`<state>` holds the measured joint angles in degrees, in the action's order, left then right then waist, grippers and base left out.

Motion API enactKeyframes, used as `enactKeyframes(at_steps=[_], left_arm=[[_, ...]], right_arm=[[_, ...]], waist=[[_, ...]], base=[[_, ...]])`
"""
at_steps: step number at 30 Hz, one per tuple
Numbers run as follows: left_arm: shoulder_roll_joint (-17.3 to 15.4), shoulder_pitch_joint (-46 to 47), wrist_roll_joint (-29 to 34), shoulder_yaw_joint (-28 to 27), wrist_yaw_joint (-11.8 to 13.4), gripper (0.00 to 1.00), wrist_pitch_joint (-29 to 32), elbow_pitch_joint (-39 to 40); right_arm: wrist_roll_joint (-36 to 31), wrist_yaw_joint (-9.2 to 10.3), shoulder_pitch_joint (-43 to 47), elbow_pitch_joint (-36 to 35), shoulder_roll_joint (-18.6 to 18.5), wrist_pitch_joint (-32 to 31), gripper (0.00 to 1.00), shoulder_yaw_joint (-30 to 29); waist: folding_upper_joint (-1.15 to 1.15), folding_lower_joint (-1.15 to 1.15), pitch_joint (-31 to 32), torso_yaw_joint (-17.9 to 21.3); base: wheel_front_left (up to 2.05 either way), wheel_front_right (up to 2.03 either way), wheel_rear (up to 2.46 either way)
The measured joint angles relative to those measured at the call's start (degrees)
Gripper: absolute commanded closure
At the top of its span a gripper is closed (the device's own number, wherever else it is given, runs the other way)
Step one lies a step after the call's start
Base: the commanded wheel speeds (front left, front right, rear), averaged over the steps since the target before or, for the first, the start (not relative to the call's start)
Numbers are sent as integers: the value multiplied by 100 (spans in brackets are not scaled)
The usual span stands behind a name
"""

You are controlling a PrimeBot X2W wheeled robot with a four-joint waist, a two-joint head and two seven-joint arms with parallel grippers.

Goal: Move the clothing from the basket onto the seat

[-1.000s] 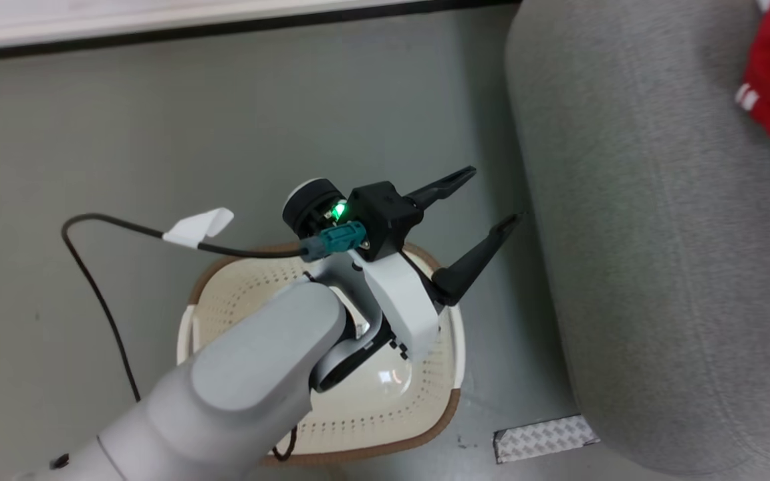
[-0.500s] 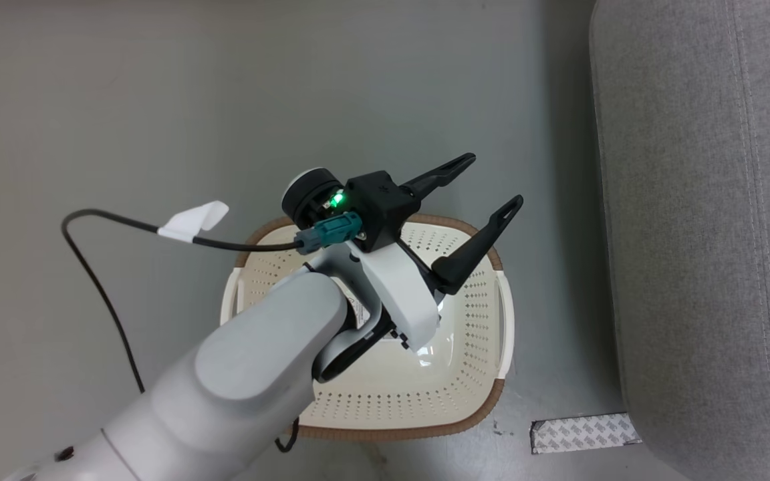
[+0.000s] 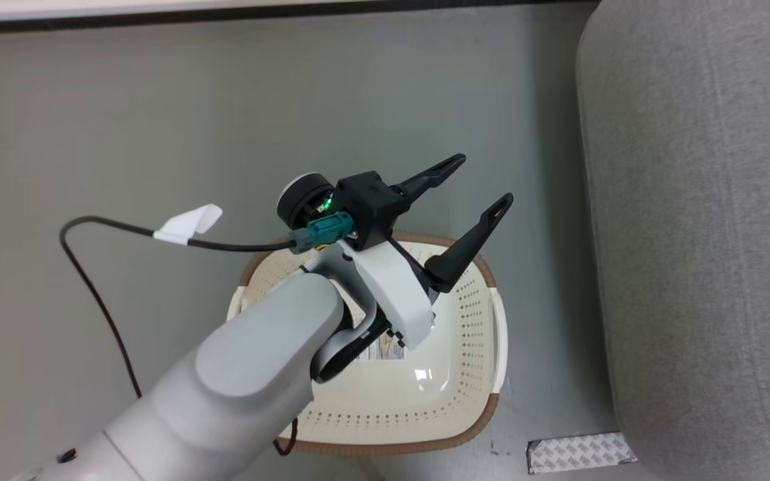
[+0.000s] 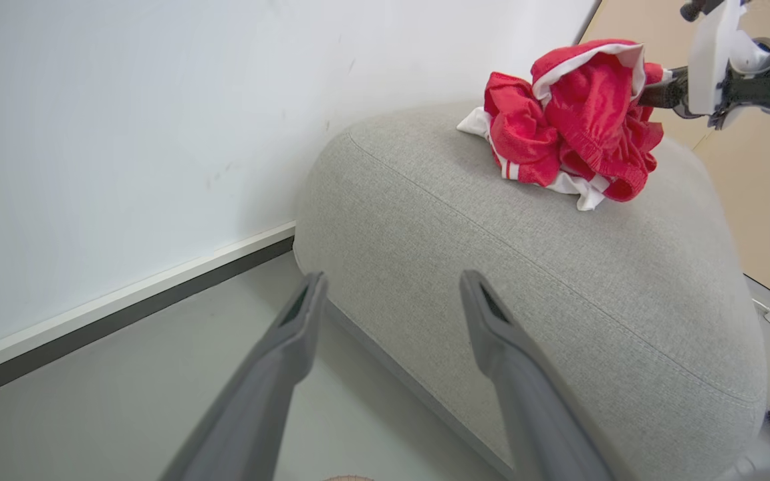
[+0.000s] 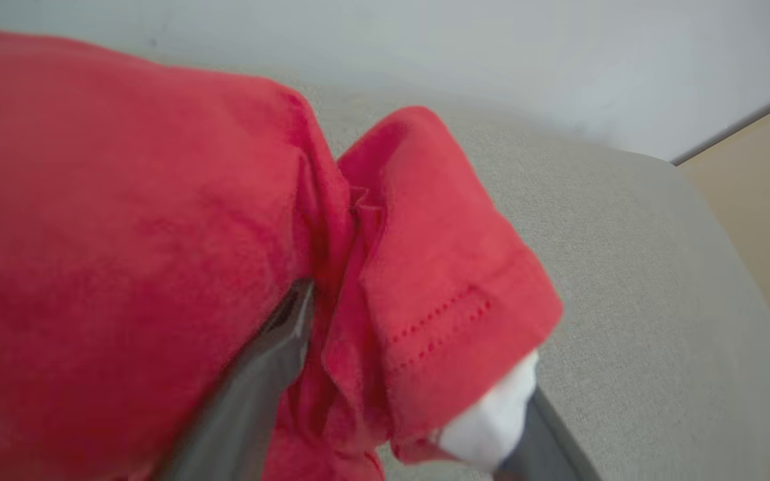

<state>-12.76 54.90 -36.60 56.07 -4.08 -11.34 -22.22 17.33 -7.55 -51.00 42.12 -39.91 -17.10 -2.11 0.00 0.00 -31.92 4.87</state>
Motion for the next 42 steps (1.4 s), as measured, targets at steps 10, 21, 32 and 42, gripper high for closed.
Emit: enactKeyframes(at_steps=[10, 21, 32, 42], left_arm=[[69, -344, -140, 14, 38, 0, -113, -230], [68, -893, -438, -220, 248, 0, -267, -365], [-379, -1444, -669, -892, 636, 0, -346, -167], [-873, -2486, -461, -1861, 1139, 0, -379, 339]], right_arm=[[403, 0, 297, 126, -60, -387, 0, 553], [658, 0, 775, -615, -311, 102, 0, 979], [790, 0, 1322, -1894, -33, 791, 0, 1281], [665, 0, 2809, -2793, 1138, 1636, 0, 879]], waist=[[0, -1, 773, 182], [0, -2, 1901, 305], [0, -2, 2668, 98], [0, -2, 3133, -311]], base=[[0, 0, 0], [0, 0, 0], [0, 0, 0], [0, 0, 0]])
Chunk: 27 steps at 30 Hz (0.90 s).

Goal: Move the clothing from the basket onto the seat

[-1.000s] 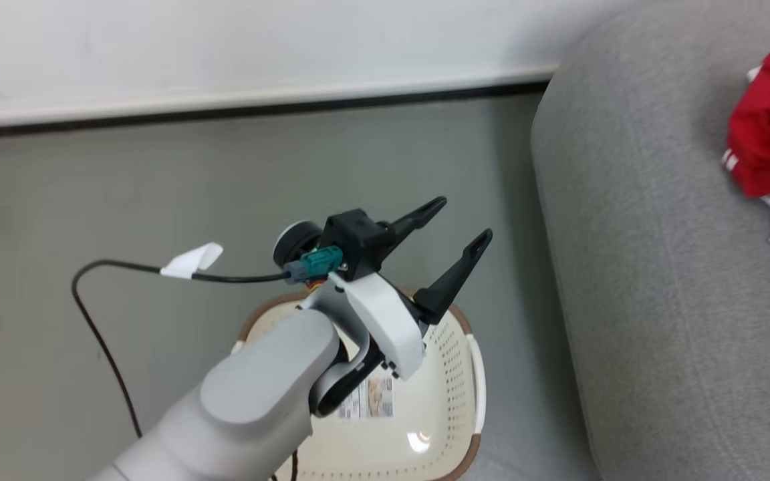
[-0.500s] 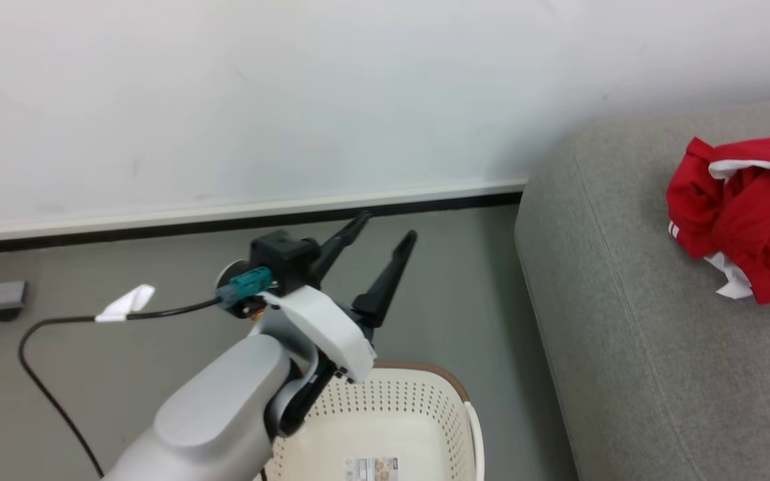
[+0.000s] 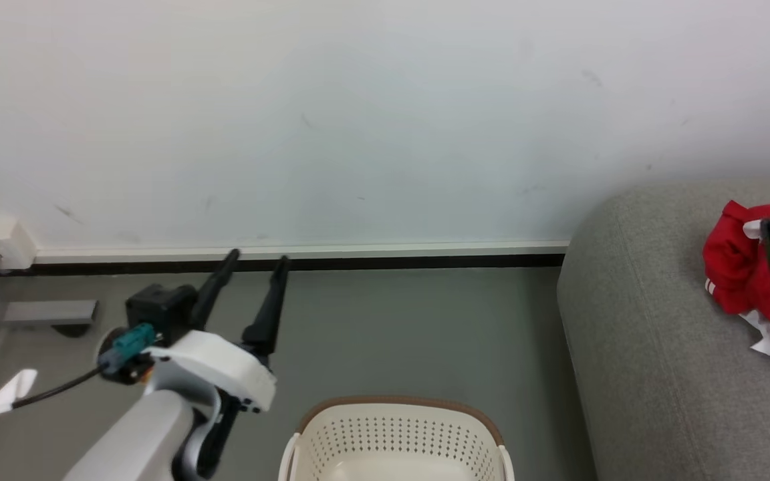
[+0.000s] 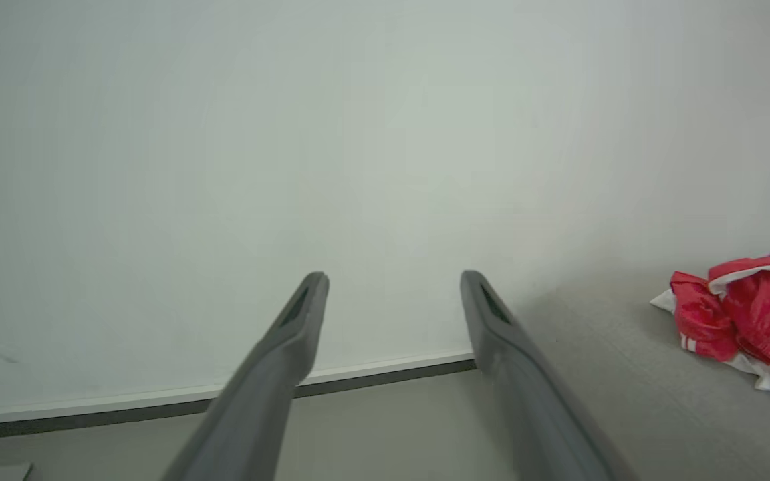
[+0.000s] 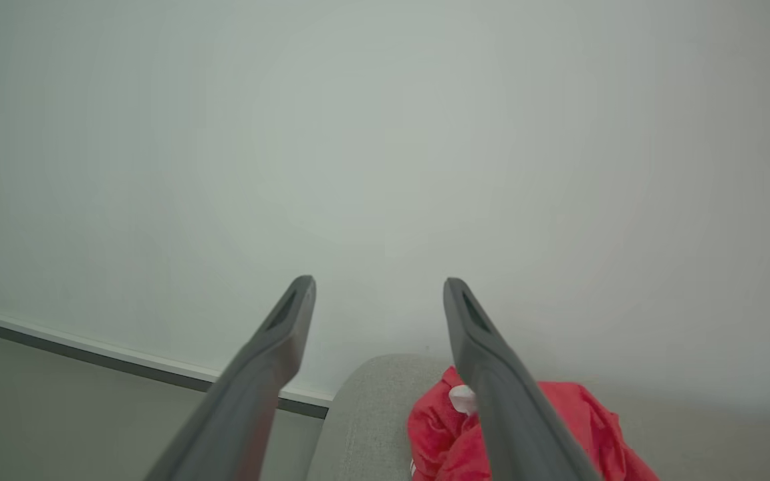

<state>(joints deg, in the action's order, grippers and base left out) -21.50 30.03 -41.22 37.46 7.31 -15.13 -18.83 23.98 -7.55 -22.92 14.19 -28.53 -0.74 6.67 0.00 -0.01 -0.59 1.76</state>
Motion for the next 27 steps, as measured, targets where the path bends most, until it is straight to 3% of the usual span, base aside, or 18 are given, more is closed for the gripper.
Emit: enactKeyframes(at_steps=[8, 15, 21, 27], left_arm=[[-444, -1118, 637, -956, 478, 0, 0, 699], [-174, -2368, 829, -2142, 576, 0, 0, 1215], [312, -3150, 1326, -2911, 363, 0, -1, 1534], [750, -3516, 1782, -3346, -87, 0, 0, 1534]], right_arm=[[-202, 0, 1067, -532, 837, 849, 0, -60], [-324, 0, 1624, -325, 1407, 1403, 0, -89], [-352, 0, 1840, -99, 1695, 1545, 0, 51], [-704, 0, 2022, -136, 1962, 1552, 0, -118]], waist=[[0, 0, 140, -200], [0, 1, 209, -215], [0, 1, 216, -212], [0, 2, 222, -275]], base=[[0, 0, 0], [0, 0, 0], [0, 0, 0], [0, 0, 0]])
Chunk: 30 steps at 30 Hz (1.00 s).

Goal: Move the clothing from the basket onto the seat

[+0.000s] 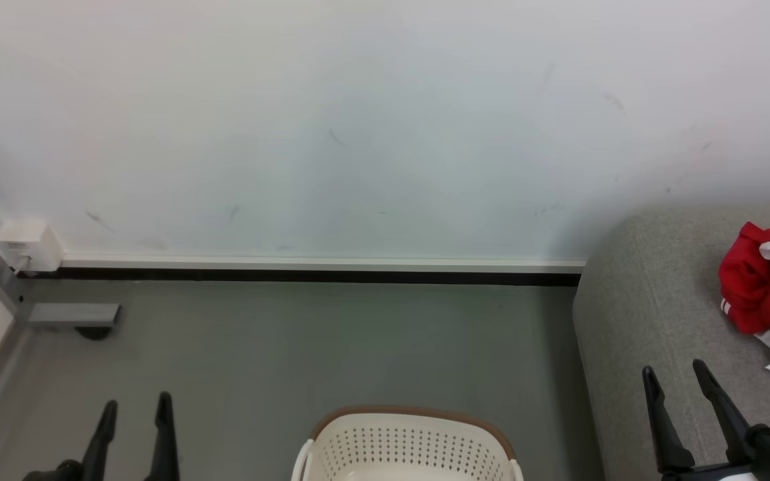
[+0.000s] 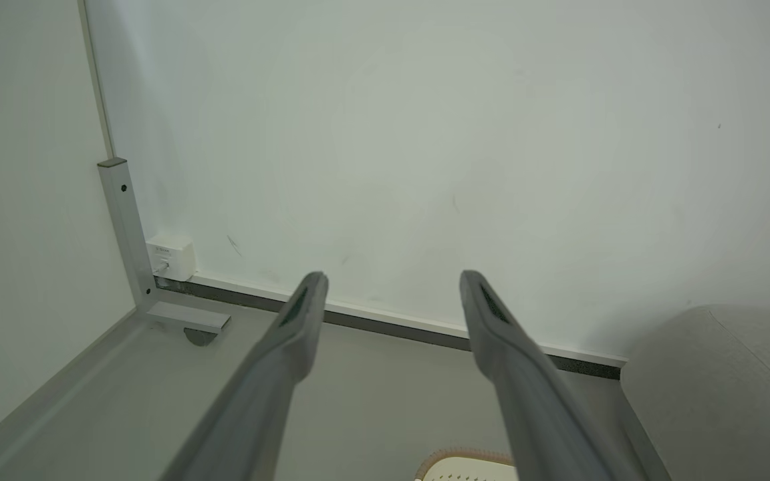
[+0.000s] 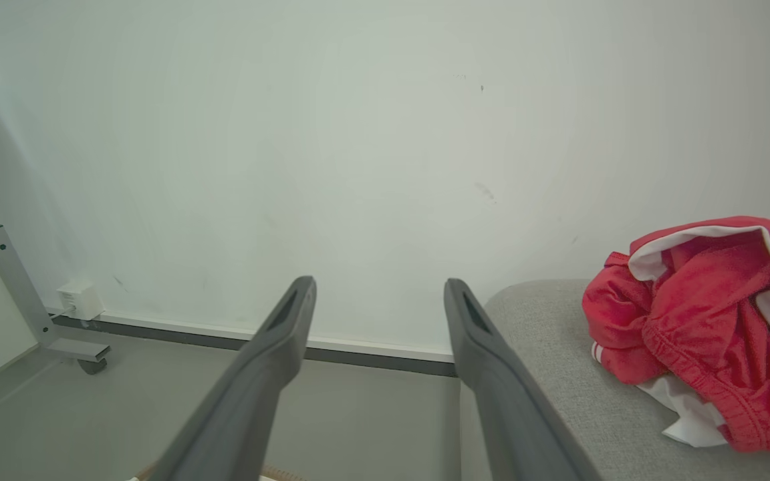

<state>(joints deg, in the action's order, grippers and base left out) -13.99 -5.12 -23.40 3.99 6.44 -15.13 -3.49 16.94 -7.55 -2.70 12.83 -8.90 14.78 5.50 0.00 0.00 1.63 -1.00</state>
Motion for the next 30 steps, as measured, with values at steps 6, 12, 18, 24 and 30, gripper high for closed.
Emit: enactKeyframes(at_steps=[6, 12, 18, 24, 30], left_arm=[[352, -36, 298, -241, -349, 0, 0, -194], [575, -35, 547, -490, -603, 0, 0, -342], [684, -4, 661, -681, -814, 0, 0, -535], [787, 34, 832, -786, -944, 0, 0, -630], [858, 51, 913, -901, -1023, 0, 0, -713]], right_arm=[[-136, 0, 110, -90, 164, 0, 0, -87], [-129, 0, 157, -93, 215, 0, 0, -110], [-99, 0, 156, -56, 218, 0, 0, -93], [-60, 0, 146, -9, 210, 0, 0, -59], [-45, 0, 138, 21, 202, 0, 0, -47]], waist=[[0, 0, 49, -49], [0, 0, 75, -32], [0, 0, 86, 0], [0, 0, 96, 41], [0, 0, 106, 67]], base=[[0, 0, 0], [0, 0, 0], [0, 0, 0], [0, 0, 0], [0, 0, 0]])
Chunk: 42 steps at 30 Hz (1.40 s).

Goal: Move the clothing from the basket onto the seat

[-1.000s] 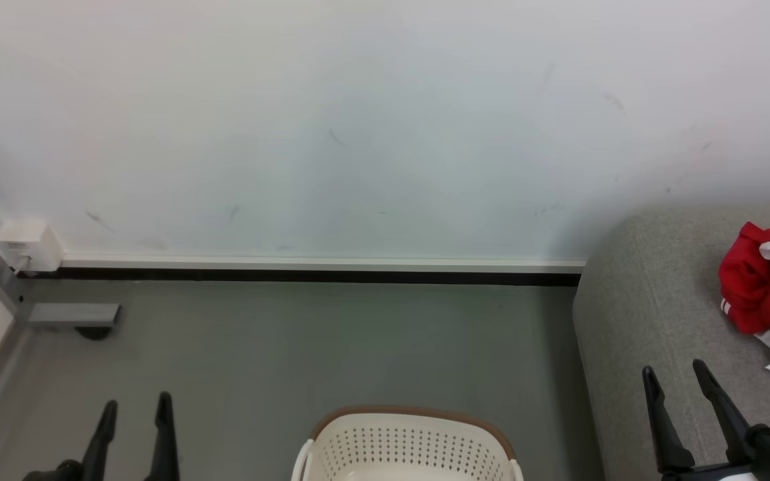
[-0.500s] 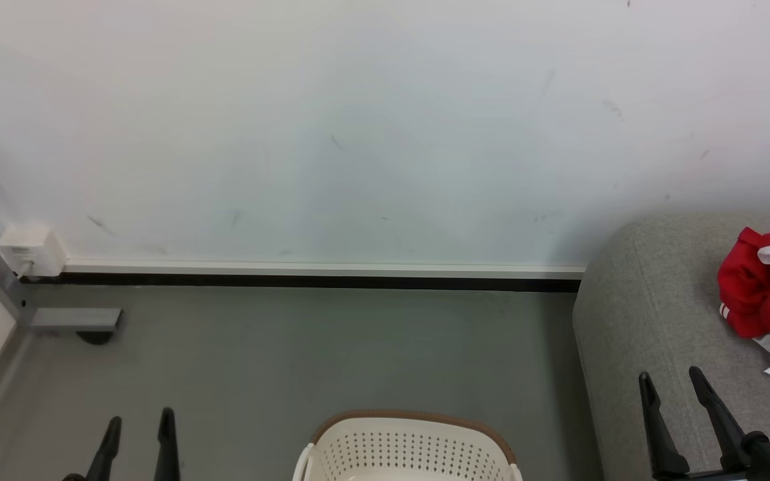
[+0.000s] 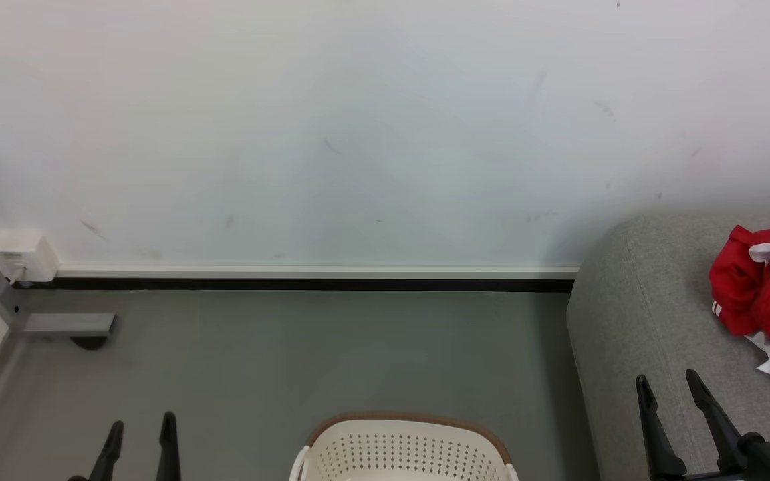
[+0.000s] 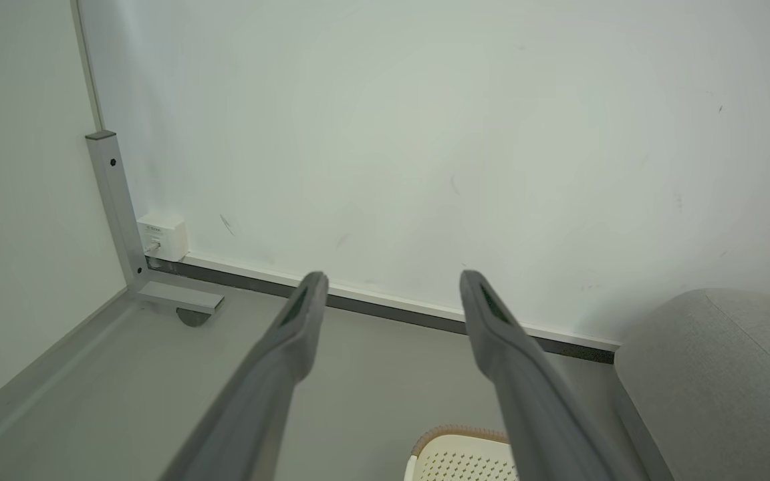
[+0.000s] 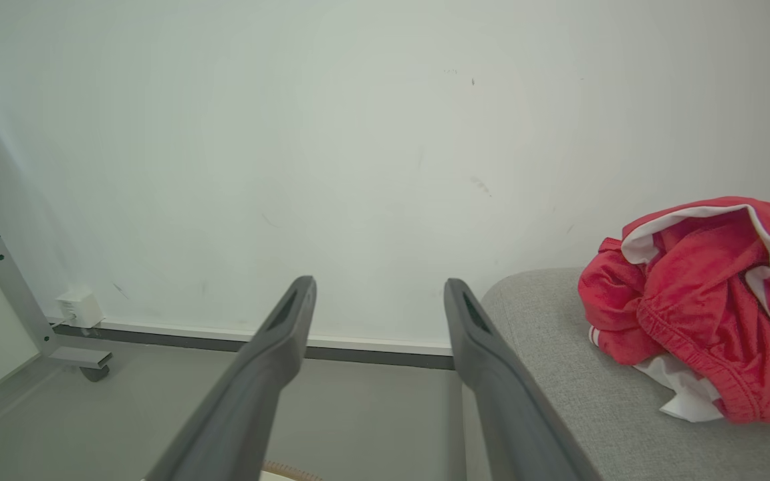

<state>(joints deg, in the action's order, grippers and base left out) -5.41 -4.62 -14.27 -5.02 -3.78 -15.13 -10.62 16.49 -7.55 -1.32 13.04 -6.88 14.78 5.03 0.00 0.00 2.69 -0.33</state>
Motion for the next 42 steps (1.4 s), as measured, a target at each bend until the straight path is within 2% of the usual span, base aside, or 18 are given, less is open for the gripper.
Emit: enactKeyframes(at_steps=[3, 4, 10, 25, 42], left_arm=[[33, 32, 13, -44, -47, 0, 0, -57], [45, 46, 13, -47, -64, 100, 0, -64], [147, -53, -96, -20, -67, 100, 74, -337], [168, 116, -1602, -47, -88, 100, 472, -331], [189, 309, -3037, -51, -20, 100, 856, -172]], right_arm=[[0, 0, -5, 22, 0, 0, 0, 8], [1, 0, -5, 24, 0, 0, 100, 7], [112, 0, 150, 249, 42, -68, 100, 22], [1564, 0, 86, 254, 131, -474, 100, -199], [2958, 0, -88, 245, 176, -853, 100, -415]], waist=[[0, 0, 2, -4], [0, 0, 4, -8], [0, 0, 2, -5], [0, 0, -29, -1], [0, 0, -65, 6]], base=[[0, 0, 0], [0, 0, 0], [0, 0, 0], [0, 0, 0], [0, 0, 0]])
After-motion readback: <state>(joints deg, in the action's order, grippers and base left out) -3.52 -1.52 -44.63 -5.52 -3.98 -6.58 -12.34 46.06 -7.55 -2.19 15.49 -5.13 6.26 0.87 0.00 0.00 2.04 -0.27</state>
